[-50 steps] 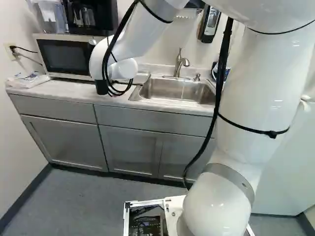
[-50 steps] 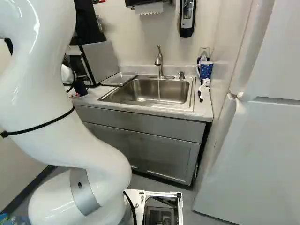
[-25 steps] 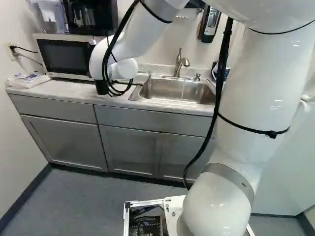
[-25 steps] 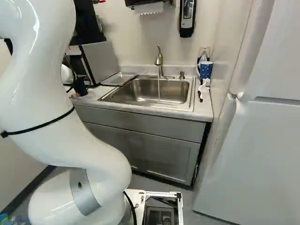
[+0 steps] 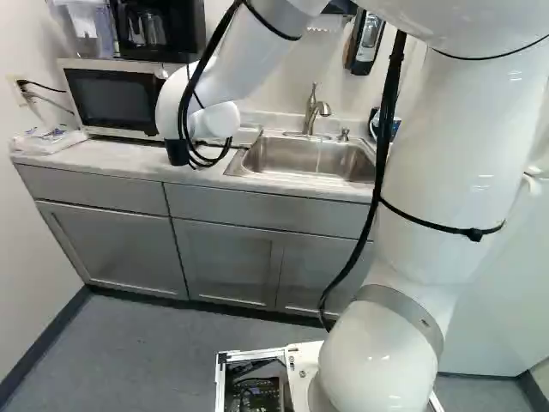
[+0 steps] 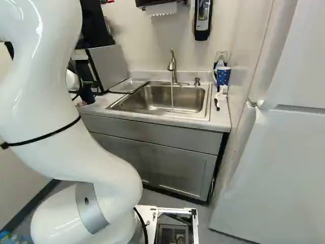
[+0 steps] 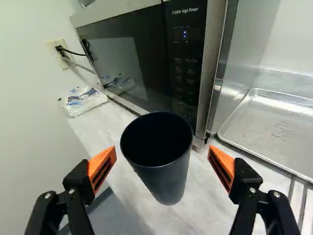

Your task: Rinse the cup and place it in the tray

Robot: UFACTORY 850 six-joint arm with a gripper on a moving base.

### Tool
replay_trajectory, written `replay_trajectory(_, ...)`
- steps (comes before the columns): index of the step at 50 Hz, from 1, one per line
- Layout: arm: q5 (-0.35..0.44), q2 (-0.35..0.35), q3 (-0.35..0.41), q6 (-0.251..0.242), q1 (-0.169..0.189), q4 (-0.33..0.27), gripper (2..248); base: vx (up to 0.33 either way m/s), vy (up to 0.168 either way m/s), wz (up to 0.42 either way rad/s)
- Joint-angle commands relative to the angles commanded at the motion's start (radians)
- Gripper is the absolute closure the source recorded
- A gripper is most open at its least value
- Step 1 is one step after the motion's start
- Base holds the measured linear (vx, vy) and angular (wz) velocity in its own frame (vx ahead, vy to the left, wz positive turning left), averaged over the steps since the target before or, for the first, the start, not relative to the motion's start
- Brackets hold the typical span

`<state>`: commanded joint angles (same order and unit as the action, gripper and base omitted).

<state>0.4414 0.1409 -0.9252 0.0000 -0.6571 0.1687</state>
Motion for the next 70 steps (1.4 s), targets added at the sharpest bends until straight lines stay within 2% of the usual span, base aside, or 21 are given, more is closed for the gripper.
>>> replay_trajectory(20, -0.074, 0.003, -0.004, 0.000, 0.000, -0.021, 3, 0.000, 0.000, 0.000)
replay_trajectory(31, -0.074, 0.032, -0.035, 0.000, 0.005, -0.021, 3, 0.000, 0.000, 0.000)
replay_trajectory(59, -0.074, 0.032, -0.035, 0.000, 0.006, -0.021, 3, 0.000, 0.000, 0.000)
replay_trajectory(63, -0.074, 0.032, -0.035, -0.017, 0.006, -0.021, 3, 0.000, 0.000, 0.000)
replay_trajectory(70, -0.074, 0.032, -0.035, -0.077, 0.006, -0.021, 3, 0.000, 0.000, 0.000)
